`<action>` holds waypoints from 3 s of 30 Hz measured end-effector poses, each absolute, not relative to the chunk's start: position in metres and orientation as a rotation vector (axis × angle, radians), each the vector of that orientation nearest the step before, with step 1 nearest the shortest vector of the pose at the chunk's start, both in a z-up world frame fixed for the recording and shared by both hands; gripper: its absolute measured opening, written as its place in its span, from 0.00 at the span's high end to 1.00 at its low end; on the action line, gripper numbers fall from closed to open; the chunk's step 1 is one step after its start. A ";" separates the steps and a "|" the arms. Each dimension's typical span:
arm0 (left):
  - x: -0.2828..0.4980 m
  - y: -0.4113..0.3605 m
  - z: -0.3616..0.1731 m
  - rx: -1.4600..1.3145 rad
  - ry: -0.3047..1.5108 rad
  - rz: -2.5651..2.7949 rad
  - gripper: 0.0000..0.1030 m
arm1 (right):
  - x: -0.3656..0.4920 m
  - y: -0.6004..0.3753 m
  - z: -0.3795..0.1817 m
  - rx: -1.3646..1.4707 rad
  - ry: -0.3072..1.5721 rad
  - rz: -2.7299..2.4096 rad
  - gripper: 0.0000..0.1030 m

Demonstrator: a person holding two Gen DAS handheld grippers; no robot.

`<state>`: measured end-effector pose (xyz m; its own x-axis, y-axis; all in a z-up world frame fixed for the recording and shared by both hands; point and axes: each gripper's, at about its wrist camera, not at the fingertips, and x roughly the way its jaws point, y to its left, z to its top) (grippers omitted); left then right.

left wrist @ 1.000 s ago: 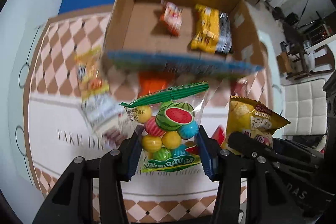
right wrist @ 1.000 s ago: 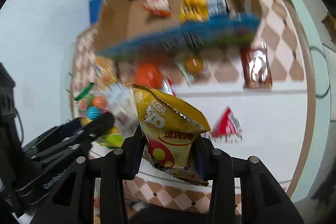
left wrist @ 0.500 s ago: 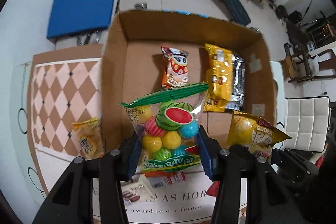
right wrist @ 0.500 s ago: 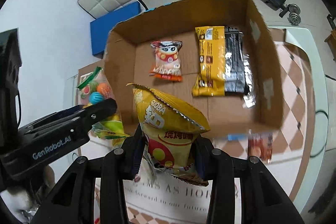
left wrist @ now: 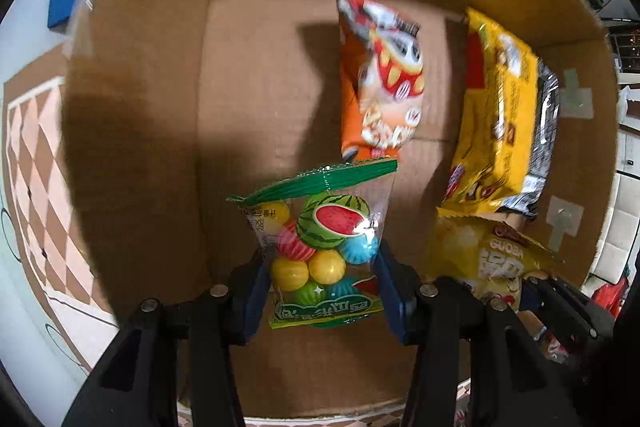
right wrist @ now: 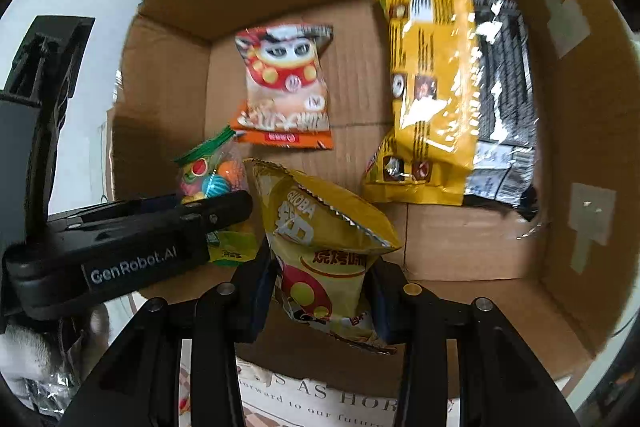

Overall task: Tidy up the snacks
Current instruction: 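Carry both bags into the box, release them, and withdraw both tools, then grasp the Franzzi cookie pack with the left tool while the right grasps the red spicy strip packet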

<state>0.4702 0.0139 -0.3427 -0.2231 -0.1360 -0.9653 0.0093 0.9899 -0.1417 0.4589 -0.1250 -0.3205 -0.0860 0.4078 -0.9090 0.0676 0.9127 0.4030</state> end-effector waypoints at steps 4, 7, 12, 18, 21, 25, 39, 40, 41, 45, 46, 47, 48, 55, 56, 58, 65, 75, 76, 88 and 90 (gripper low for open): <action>0.466 0.016 -0.349 -0.081 1.803 -0.135 0.48 | 0.463 -0.121 -0.335 0.325 1.708 0.275 0.21; 0.464 0.017 -0.340 -0.095 1.774 -0.149 0.28 | 0.464 -0.121 -0.333 0.294 1.699 0.250 0.05; 0.458 0.017 -0.319 -0.073 1.718 -0.148 0.26 | 0.465 -0.125 -0.325 0.275 1.679 0.206 0.05; 0.447 0.015 -0.285 -0.063 1.649 -0.158 0.25 | 0.453 -0.135 -0.300 0.219 1.624 0.155 0.05; 0.442 0.015 -0.261 -0.059 1.581 -0.158 0.25 | 0.442 -0.135 -0.285 0.182 1.578 0.125 0.05; 0.428 0.013 -0.232 -0.021 1.473 -0.122 0.25 | 0.426 -0.145 -0.260 0.152 1.487 0.094 0.05; 0.362 0.020 -0.168 0.003 1.230 -0.088 0.25 | 0.359 -0.150 -0.187 0.103 1.284 0.053 0.05; 0.357 0.020 -0.164 0.004 1.220 -0.090 0.25 | 0.354 -0.150 -0.181 0.103 1.274 0.053 0.05; 0.353 0.020 -0.160 0.003 1.212 -0.093 0.25 | 0.349 -0.150 -0.175 0.103 1.265 0.052 0.05; 0.336 0.021 -0.144 -0.003 1.178 -0.103 0.25 | 0.329 -0.152 -0.159 0.112 1.235 0.049 0.05; 0.332 0.021 -0.141 -0.003 1.169 -0.103 0.25 | 0.325 -0.152 -0.155 0.114 1.227 0.049 0.05; 0.327 0.022 -0.137 -0.005 1.158 -0.103 0.25 | 0.321 -0.152 -0.152 0.117 1.220 0.050 0.05; 0.324 0.022 -0.134 -0.007 1.150 -0.106 0.25 | 0.317 -0.152 -0.149 0.124 1.214 0.053 0.05; 0.306 0.031 -0.137 -0.007 1.169 -0.132 0.16 | 0.299 -0.152 -0.162 0.210 1.283 0.102 0.05; 0.304 0.034 -0.142 -0.002 1.176 -0.136 0.05 | 0.297 -0.153 -0.170 0.229 1.305 0.104 0.05; 0.298 0.043 -0.156 0.011 1.191 -0.135 0.04 | 0.291 -0.156 -0.192 0.288 1.370 0.111 0.05; 0.277 0.069 -0.242 0.196 1.334 -0.141 0.04 | 0.266 -0.156 -0.276 0.446 1.570 0.108 0.05; 0.257 0.040 -0.342 0.526 1.510 -0.433 0.04 | 0.253 -0.163 -0.325 0.479 1.668 0.050 0.05; 0.256 0.036 -0.346 0.542 1.515 -0.447 0.04 | 0.253 -0.163 -0.327 0.477 1.677 0.044 0.05; 0.254 0.089 -0.373 0.052 1.687 -0.162 0.34 | 0.274 -0.138 -0.350 0.580 1.705 0.028 0.05; 0.245 0.106 -0.373 -0.061 1.696 -0.084 0.34 | 0.281 -0.126 -0.363 0.635 1.718 0.004 0.05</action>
<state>0.2447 0.1055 -0.3735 -0.1262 -0.0894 -0.9880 0.0081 0.9958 -0.0912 0.2807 -0.1257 -0.3625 -0.1069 0.4116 -0.9051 0.4070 0.8486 0.3379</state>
